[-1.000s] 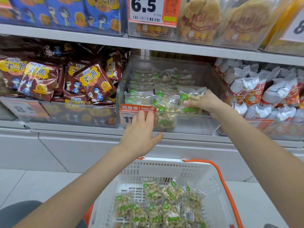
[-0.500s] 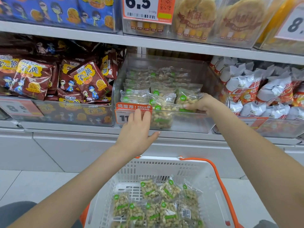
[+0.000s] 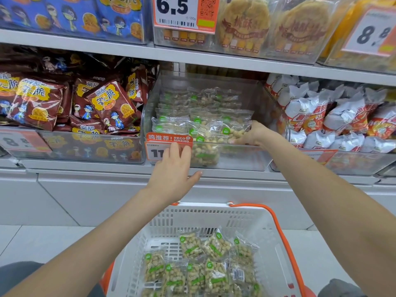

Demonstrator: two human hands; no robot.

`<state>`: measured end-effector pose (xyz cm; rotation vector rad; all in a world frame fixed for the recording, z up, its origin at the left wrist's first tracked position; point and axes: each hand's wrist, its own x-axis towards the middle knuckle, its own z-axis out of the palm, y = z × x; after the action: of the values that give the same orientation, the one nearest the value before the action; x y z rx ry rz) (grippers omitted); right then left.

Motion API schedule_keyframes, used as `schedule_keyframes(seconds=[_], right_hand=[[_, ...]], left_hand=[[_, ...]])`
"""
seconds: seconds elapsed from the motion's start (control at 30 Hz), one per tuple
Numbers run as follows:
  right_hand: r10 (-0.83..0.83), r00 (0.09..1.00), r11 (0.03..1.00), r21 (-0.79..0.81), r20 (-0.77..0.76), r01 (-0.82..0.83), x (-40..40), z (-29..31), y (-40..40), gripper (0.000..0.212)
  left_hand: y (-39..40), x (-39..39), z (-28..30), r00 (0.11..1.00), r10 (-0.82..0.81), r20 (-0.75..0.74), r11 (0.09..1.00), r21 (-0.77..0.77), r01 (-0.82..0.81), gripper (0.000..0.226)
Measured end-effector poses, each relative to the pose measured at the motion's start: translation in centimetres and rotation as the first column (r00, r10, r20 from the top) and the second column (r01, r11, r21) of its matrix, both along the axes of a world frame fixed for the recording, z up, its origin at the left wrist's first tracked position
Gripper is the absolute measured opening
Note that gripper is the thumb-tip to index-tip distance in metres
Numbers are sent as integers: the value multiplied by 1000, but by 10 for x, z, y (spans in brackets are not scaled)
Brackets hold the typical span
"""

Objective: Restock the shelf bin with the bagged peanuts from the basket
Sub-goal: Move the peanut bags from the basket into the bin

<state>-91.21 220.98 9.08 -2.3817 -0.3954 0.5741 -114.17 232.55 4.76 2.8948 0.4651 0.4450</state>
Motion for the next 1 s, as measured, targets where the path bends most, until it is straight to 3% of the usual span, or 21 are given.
schedule_keyframes(seconds=[0.1,0.2,0.3,0.4,0.43,0.5,0.57,0.63,0.77,0.9,1.0], right_hand=[[-2,999,999,-41,44,4,-2,1,-2,90],[-54,978,998,-16,202,58,-7,4,-7,102],[-86,945,984,173,316,32,-24,7,-22,85],[-99,856,936,339,508,-94,-49,1,-40,61],[-92,814,916,369,574,-157,-59,-4,-48,51],[-79,691,898,352,719,-264,-79,-24,-64,28],[-95,625,903,331,775,-273,-100,-57,-77,14],[-49,707,912,320,706,-256,-118,-99,-87,15],[197,901,953,139,387,-268,-141,-191,-101,19],[262,958,962,-112,120,-249,-150,-268,-111,21],[232,973,929,-299,5,-220,-150,-298,-106,44]], left_hand=[[1,-2,-1,1000,-3,-11,1000,16,3,47],[2,-5,-4,999,5,-43,999,33,-4,46],[2,-8,-11,993,-3,-119,998,54,9,48],[0,-10,-22,980,-36,-198,997,55,48,49],[-1,-10,-27,973,-62,-221,998,7,66,48],[0,-11,-40,951,-165,-261,963,-250,98,43],[-2,-13,-59,929,-260,-263,835,-545,79,34],[-5,-17,-86,918,-281,-279,762,-646,37,24],[-3,-39,-158,859,-196,-473,763,-624,-170,24],[-7,-76,-235,621,-65,-781,888,-329,-322,47],[-12,-94,-259,583,79,-808,889,-207,-408,52]])
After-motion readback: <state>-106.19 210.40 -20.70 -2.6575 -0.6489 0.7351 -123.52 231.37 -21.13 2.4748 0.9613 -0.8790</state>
